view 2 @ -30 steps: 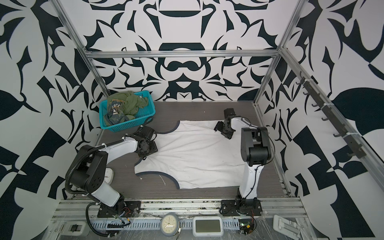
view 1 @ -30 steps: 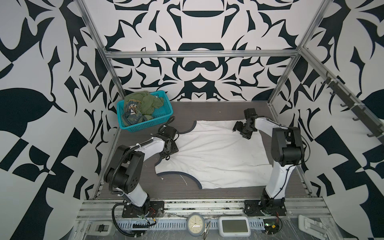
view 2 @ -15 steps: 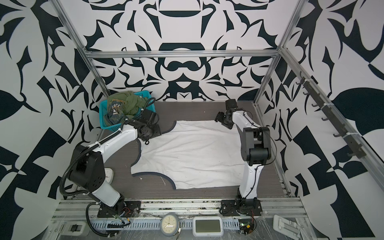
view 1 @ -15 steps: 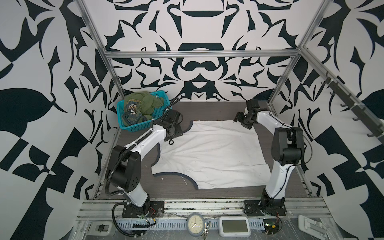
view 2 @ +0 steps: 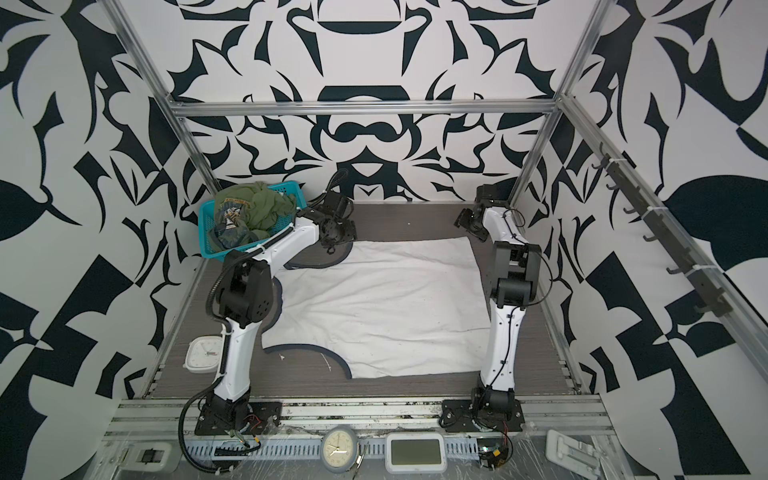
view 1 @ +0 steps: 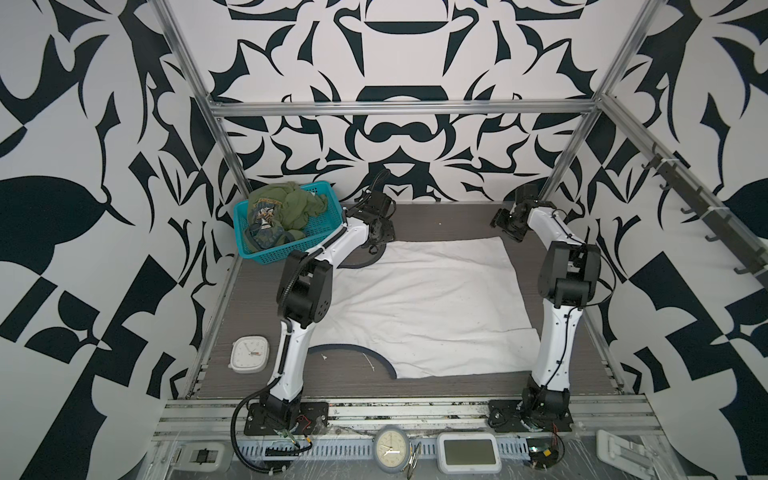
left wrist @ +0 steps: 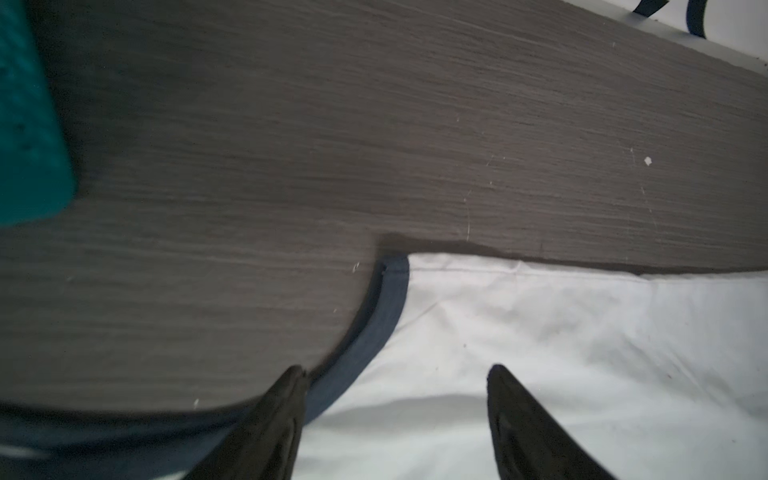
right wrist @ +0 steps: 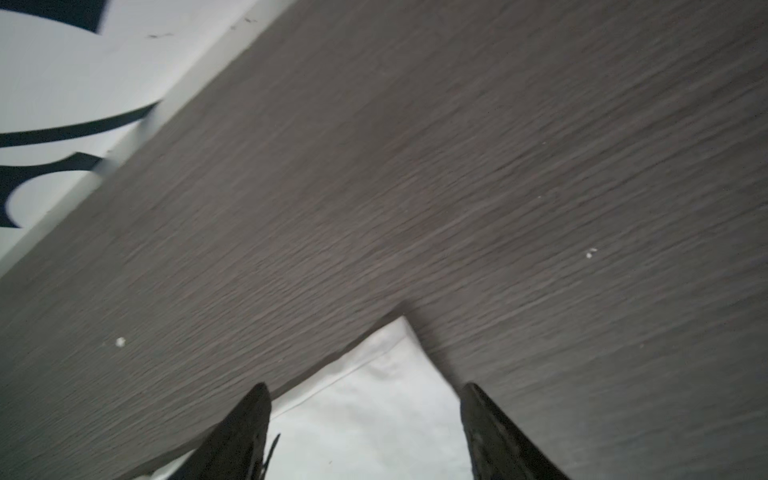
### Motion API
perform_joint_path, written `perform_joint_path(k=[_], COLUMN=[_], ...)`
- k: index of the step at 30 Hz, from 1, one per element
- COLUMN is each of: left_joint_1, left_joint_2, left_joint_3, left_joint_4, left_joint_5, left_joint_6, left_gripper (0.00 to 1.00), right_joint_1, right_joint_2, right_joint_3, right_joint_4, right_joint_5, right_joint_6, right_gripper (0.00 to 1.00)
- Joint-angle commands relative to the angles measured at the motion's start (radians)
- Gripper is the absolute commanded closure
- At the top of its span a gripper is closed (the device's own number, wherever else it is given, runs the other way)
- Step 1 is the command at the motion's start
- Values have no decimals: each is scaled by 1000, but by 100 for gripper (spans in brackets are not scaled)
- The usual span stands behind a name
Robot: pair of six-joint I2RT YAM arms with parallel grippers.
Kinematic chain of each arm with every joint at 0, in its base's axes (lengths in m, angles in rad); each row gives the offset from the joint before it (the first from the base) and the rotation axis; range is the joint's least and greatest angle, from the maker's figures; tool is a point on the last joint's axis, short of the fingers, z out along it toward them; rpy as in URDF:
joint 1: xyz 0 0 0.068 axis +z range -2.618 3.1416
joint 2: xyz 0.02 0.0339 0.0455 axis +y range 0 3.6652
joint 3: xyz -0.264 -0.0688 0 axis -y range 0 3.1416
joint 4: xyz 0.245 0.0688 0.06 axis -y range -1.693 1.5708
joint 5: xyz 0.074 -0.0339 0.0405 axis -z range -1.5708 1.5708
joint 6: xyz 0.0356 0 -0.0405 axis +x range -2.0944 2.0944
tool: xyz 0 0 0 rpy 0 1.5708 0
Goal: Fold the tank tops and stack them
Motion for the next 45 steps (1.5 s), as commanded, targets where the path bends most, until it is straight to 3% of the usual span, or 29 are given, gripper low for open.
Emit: perform_joint_path(k=[1, 9, 16, 28, 35, 45], left_joint_1=[7, 30, 38, 36, 32, 24], left_joint_2=[80, 233, 281, 275, 250, 225], left_joint_3=[100, 242, 267, 213, 175, 176], left_joint_4=[-47, -71, -56, -26, -1, 1], left_joint_5=[20, 14, 77, 120, 133, 109], left_joint_6=[20, 18, 17, 5, 9, 9], left_gripper=[30, 33, 33, 60, 71, 89], right_joint_1=[-17, -27, -16, 2, 27, 32], right_joint_2=[12, 102, 92, 75, 73, 48], right_joint_3=[76, 170, 119, 58, 51, 58], right_joint_4=[-46, -81, -78, -73, -78, -75], right_joint_5=[-4, -45, -40, -24, -18, 19], right_joint_6=[-28, -47, -36, -37, -46, -40], right_gripper=[26, 27, 30, 41, 54, 86])
